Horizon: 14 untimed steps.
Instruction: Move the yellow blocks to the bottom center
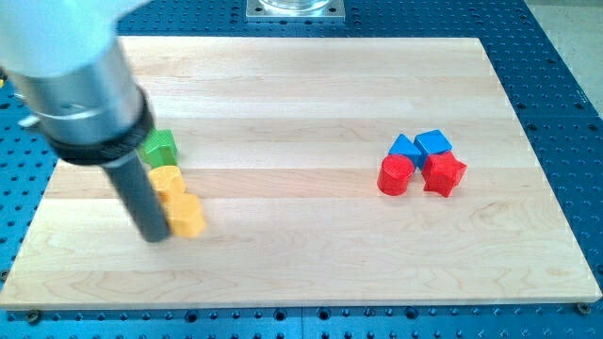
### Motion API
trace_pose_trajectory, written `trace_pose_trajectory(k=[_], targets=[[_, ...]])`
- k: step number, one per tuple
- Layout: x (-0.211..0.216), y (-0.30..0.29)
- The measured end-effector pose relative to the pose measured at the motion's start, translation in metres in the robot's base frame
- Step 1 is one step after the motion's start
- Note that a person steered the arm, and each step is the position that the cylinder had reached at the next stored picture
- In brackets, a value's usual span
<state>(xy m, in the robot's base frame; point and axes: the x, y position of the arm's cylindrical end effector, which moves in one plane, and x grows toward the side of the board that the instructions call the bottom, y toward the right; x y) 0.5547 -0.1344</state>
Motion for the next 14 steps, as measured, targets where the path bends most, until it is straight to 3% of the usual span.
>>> trace_pose_trajectory(k=[1, 2, 3, 4, 5, 9, 10, 12, 13, 14], targets=[[0.015, -0.013], [-0.010, -0.056], [-0.054, -0.038], [-0.058, 0.011], [-0.058, 0.046], [-0.017, 0.063], [-0.026, -0.045], [-0.140, 0.014], [-0.135, 0.052], [-0.096, 0.051]])
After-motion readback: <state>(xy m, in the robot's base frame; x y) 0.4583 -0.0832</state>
